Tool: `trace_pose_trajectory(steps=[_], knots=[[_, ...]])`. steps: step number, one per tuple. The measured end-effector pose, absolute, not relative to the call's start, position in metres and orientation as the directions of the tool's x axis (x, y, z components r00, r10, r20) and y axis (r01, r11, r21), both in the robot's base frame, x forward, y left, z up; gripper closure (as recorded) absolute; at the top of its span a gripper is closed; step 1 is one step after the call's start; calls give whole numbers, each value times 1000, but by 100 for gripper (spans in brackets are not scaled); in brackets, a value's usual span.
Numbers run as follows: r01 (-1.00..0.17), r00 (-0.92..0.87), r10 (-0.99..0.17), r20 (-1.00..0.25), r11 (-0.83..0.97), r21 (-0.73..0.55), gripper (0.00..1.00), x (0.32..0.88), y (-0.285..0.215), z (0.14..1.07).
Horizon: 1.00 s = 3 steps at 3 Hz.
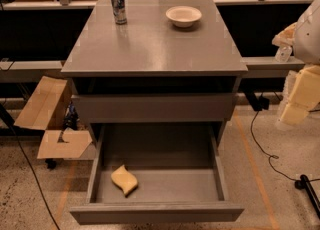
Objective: Pick sponge from middle drawer and place on counter
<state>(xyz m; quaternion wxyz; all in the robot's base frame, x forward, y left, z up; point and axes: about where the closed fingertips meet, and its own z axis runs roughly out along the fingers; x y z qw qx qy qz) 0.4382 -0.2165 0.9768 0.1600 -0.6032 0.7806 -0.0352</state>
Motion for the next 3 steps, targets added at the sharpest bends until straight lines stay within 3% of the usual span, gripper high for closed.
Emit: trace_pose_trajectory(steps=[3], knots=[[-920,-296,-917,-268,349,-178,0,447,-210,916]])
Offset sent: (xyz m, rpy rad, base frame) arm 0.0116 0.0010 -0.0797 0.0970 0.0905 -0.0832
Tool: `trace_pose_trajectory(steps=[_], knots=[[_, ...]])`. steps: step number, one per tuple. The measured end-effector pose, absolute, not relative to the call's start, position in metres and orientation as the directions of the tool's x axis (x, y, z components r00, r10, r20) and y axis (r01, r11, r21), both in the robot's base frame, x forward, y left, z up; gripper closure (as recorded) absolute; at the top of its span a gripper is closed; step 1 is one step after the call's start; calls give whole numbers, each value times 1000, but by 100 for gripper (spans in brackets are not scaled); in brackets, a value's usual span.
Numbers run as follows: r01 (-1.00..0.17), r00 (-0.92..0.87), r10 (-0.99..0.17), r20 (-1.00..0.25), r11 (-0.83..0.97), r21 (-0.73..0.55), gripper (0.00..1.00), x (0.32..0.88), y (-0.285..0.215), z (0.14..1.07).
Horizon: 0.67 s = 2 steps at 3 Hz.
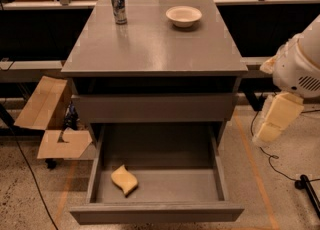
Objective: Pick sponge from middle drawer and place on counter
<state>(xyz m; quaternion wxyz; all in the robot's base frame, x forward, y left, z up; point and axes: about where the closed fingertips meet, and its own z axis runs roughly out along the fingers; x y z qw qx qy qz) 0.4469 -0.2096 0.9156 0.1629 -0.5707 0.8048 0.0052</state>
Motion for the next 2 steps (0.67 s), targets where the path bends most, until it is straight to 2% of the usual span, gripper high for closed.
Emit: trace_pose_trajectory(steps=[1,2], knots=[[-917,-334,-900,-280,379,-125,0,457,-193,875],[-917,-379,-879,-290,398,-8,0,463,-172,830]])
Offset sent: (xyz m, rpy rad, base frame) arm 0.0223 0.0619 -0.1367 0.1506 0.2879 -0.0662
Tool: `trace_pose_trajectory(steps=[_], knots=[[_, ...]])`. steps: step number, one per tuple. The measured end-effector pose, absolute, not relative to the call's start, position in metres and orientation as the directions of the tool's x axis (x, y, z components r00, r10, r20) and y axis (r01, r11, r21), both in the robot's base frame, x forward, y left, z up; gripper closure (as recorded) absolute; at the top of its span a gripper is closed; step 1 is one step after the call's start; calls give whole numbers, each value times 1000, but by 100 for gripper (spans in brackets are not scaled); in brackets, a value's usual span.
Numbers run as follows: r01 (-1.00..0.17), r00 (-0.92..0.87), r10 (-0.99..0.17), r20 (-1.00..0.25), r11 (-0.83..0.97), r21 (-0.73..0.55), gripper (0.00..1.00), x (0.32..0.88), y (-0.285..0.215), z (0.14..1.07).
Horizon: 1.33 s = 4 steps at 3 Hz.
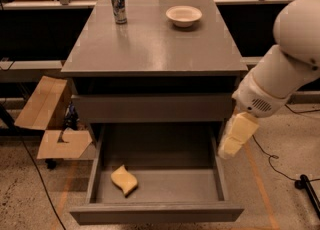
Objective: Pick sponge from middle drawer and place on counter
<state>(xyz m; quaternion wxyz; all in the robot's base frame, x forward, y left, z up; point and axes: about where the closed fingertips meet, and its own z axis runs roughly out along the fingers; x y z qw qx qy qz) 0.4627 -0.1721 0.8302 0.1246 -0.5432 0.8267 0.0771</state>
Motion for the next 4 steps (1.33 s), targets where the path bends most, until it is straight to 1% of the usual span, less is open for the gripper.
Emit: trace_pose_trajectory(steps=[2,3,4], knots=[[-905,-409,-872,-268,425,-1,0,459,-174,821],[-897,-426,-846,-321,440,31,0,458,-164,795],[-898,-412,-814,-410,440,29,0,468,-144,765]])
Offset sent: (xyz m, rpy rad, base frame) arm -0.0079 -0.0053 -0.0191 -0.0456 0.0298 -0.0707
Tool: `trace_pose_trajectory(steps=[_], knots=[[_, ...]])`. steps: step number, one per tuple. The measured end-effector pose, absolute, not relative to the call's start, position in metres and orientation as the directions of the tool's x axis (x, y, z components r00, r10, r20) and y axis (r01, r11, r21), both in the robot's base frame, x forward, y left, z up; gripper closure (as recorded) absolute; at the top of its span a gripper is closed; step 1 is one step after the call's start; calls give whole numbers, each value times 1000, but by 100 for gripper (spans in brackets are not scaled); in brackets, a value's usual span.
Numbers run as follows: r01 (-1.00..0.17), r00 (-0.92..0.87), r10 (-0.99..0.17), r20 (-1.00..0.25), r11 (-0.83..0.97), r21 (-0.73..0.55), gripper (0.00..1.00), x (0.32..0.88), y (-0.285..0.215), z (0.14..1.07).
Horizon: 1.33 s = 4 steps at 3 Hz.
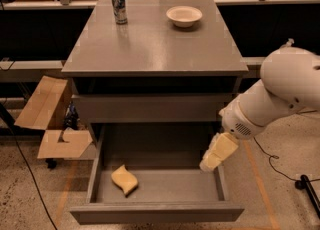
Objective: Pick sponge from middle drawer and place on counter
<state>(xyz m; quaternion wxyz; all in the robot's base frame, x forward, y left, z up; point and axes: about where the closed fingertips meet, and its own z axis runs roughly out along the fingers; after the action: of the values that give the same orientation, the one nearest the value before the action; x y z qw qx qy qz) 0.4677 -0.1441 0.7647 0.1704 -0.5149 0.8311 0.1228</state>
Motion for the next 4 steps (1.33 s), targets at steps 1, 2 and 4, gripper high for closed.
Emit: trace_pose_trajectory(steps=[1,2,4], knots=[[-902,-376,-778,-503,432,6,0,486,-120,741],[-909,-327,-773,-544,414,-43,0,508,-100,720],[-917,-327,-771,-547,400,-15,0,534,-58,655]])
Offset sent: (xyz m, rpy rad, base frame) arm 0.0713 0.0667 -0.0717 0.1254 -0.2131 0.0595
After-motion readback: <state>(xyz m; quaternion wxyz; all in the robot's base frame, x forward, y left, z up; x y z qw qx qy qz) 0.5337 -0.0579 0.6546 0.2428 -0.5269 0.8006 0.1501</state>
